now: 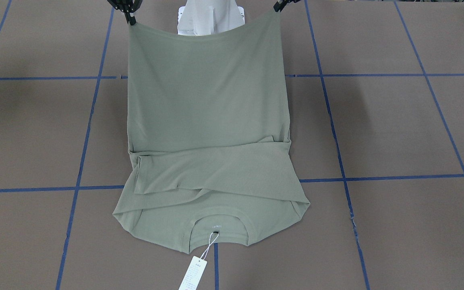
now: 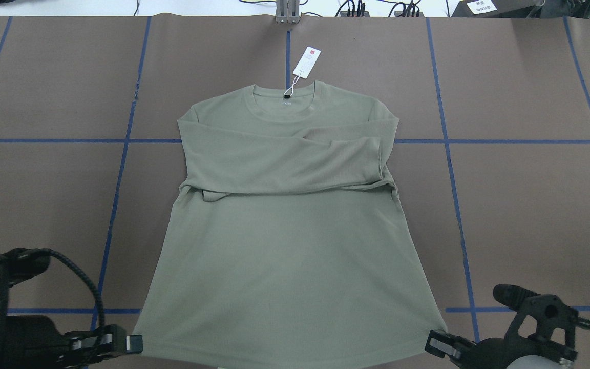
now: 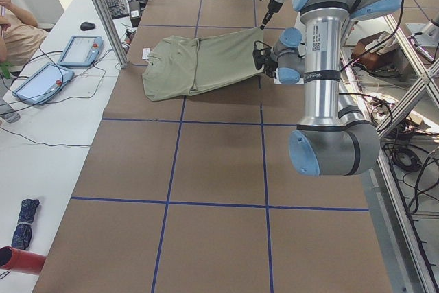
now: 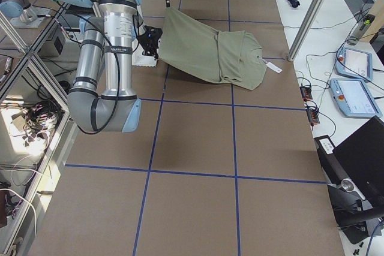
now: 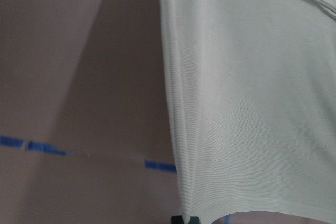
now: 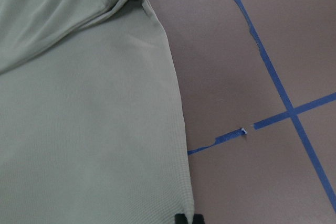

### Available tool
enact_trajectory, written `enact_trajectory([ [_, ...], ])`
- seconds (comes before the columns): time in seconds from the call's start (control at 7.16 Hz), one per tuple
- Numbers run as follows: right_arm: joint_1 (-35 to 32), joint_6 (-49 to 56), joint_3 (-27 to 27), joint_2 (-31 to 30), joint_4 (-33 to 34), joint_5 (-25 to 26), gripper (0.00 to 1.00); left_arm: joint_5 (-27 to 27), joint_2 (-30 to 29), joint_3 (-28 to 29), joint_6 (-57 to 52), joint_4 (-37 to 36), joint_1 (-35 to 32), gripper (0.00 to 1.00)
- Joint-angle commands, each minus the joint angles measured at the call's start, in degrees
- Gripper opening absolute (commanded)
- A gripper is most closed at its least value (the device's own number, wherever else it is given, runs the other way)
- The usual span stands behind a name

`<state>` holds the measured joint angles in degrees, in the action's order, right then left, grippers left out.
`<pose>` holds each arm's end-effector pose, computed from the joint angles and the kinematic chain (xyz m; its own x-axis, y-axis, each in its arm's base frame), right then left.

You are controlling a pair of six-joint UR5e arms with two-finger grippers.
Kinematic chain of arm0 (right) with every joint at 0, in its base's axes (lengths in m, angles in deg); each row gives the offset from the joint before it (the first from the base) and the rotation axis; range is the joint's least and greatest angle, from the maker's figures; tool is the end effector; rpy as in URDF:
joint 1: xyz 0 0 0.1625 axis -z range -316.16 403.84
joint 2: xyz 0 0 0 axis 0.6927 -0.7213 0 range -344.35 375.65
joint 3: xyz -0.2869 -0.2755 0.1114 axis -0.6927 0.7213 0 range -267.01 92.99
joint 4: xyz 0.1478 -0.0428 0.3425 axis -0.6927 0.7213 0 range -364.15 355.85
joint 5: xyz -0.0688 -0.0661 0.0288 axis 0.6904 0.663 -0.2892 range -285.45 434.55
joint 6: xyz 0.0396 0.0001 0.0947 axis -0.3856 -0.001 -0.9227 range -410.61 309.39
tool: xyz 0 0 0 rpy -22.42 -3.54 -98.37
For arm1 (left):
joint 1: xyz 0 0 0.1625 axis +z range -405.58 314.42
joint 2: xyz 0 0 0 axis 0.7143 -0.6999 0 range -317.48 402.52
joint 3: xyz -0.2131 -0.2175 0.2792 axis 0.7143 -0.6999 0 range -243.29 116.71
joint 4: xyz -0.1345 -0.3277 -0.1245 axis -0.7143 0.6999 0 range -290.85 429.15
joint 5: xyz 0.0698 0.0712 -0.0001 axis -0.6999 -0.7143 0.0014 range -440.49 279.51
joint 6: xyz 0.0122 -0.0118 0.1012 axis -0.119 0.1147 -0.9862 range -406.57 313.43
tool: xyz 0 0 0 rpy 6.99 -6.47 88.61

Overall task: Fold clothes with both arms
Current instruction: 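Lift the hem with both grippers and fold it toward the collar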

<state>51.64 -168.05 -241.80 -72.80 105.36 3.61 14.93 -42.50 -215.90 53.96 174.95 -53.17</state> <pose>-0.3109 -0.1258 0.2476 0.5521 0.3639 0.7502 -0.4078 0.9026 -0.1378 0.2597 -0.1593 0.2112 0.2704 -0.2196 -0.9374 0.0927 0.9751 -0.2017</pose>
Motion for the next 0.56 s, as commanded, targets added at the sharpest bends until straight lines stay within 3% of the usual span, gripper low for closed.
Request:
enact_trajectory([
  [0.0, -4.44, 5.68, -2.46, 2.31, 3.78, -4.29, 0.00, 6.79, -1.89, -4.10, -2.68, -4.64, -5.48, 0.00],
  [0.28, -12.67, 15.79, 4.53, 11.84, 4.30, -5.60, 0.00, 6.71, -8.28, 6.39, -12.51, -5.34, -10.66, 0.00],
  [0.42, -20.99, 21.84, 12.67, 19.47, 4.31, -10.31, 0.00, 6.97, -11.97, 10.80, -18.98, -5.86, -16.61, 0.00],
])
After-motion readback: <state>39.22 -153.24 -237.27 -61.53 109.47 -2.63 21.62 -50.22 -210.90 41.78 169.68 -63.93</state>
